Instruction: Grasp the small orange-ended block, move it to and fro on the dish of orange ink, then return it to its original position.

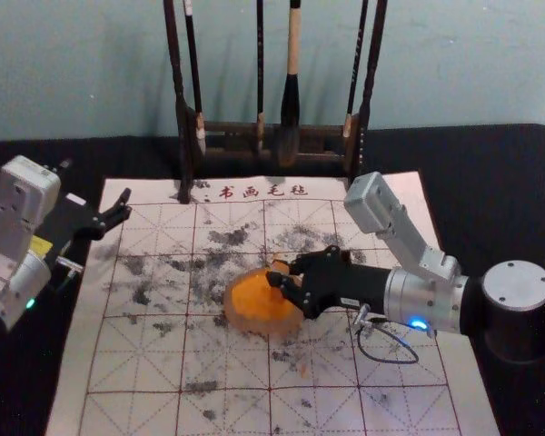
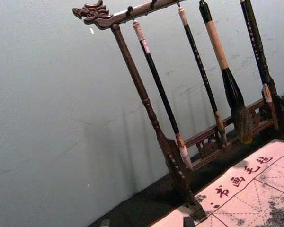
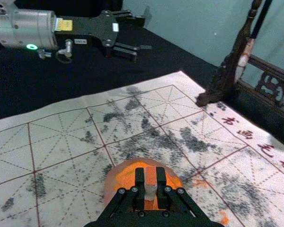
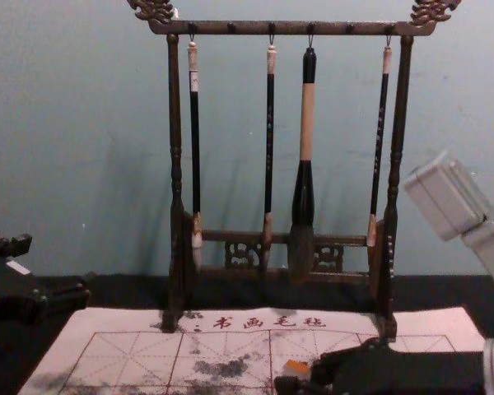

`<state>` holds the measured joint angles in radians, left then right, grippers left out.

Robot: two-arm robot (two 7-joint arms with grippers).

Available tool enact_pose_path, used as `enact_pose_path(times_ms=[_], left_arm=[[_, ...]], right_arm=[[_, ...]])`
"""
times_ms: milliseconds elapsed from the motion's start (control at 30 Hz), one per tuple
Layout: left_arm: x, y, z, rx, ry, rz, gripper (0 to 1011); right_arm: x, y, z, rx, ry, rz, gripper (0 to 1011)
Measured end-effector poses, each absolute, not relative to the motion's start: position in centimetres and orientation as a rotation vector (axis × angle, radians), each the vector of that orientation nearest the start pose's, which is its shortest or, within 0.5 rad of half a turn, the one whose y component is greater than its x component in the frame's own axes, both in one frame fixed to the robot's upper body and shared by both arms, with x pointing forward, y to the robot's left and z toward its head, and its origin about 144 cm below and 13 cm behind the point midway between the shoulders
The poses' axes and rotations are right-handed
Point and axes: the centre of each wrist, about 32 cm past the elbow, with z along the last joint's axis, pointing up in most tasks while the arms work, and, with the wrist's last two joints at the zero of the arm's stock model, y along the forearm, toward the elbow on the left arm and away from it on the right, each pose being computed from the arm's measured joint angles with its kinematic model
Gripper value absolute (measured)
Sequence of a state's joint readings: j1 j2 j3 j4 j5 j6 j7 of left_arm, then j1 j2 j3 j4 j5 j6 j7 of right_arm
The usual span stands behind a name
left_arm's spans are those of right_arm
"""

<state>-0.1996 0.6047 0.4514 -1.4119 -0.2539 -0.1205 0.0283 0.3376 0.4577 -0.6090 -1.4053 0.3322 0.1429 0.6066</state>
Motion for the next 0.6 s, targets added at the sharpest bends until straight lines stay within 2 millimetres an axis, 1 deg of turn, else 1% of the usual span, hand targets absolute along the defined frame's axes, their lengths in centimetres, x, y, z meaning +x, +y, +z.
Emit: enact_pose_path(times_ms=[333,600], left_arm=[[48.9,31.0,114.0,0.304,-0.285,1.248,1001],[48.9,31.0,114.0,0.304,-0.285,1.248,1001]], right_arm=[[51.2,-20.4,115.1,-0.330,0.048,-0.469,111],[52.2,-19.3,115.0,-0.322,0.047,-0.462,111]])
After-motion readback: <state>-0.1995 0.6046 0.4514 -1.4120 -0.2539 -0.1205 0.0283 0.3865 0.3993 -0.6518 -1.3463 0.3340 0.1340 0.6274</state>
